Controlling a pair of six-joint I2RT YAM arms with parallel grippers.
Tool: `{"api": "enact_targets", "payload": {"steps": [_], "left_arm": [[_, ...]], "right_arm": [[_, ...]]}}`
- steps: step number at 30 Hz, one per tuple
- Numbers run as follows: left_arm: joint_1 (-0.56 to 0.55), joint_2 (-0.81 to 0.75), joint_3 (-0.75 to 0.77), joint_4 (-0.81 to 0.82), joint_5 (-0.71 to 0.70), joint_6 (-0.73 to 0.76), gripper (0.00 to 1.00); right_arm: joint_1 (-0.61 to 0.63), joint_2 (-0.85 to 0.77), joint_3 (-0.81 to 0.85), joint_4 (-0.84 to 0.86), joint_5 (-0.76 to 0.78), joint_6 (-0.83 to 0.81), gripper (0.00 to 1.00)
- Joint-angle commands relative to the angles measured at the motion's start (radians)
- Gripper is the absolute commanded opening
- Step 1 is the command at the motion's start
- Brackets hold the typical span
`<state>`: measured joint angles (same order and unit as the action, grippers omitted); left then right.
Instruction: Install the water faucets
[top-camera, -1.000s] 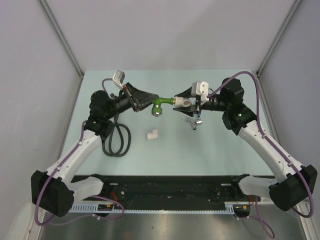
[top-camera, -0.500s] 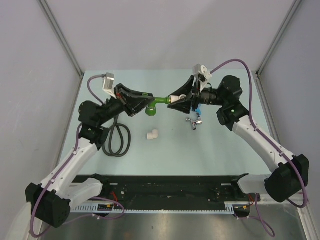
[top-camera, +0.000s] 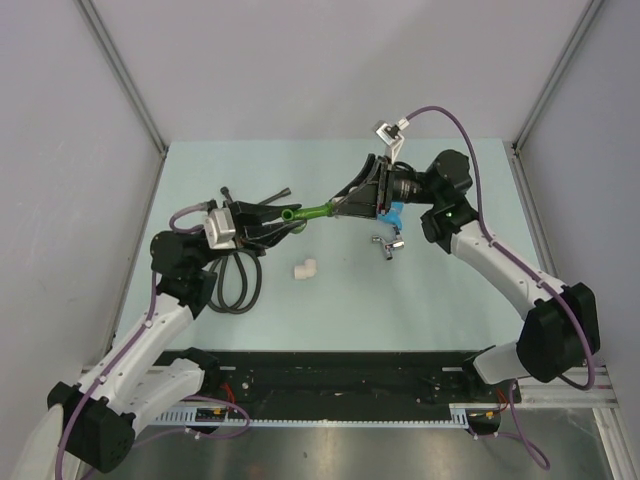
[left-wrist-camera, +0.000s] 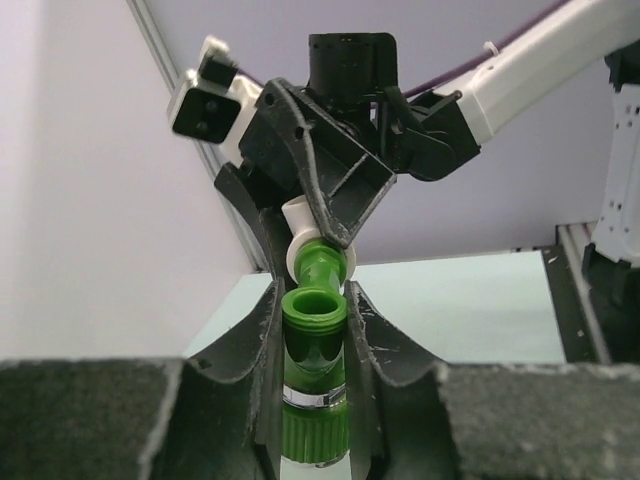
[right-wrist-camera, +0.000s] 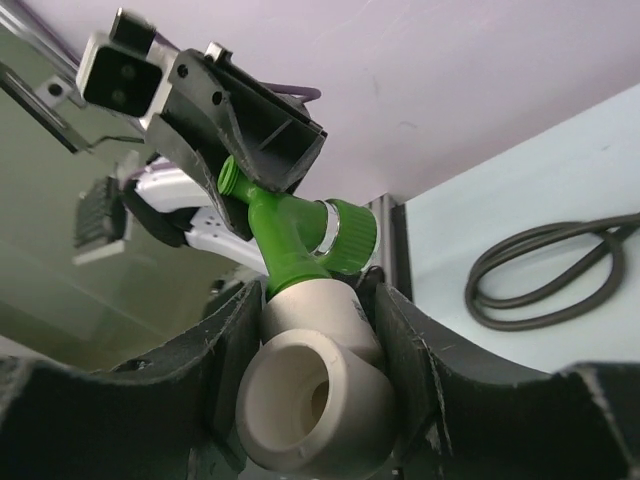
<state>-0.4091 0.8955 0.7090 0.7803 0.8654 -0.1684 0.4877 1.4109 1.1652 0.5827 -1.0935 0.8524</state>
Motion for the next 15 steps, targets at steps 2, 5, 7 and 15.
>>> {"api": "enact_targets", "payload": {"steps": [2, 5, 7, 15], "left_arm": [[-0.016, 0.008, 0.029, -0.111, 0.113, 0.257, 0.0], [-0.022, 0.011, 0.03, -0.136, 0.126, 0.308, 0.0], [-0.025, 0.013, 0.03, -0.139, 0.127, 0.322, 0.0], [-0.027, 0.011, 0.024, -0.112, 0.083, 0.242, 0.0]], "right_arm": [[-0.003, 0.022, 0.024, 0.114, 0.032, 0.27, 0.0], [-0.006, 0.034, 0.024, 0.106, 0.035, 0.31, 0.0], [-0.009, 0.045, 0.024, 0.095, 0.032, 0.346, 0.0], [-0.054, 0.014, 0.024, 0.126, 0.05, 0.312, 0.3]]}}
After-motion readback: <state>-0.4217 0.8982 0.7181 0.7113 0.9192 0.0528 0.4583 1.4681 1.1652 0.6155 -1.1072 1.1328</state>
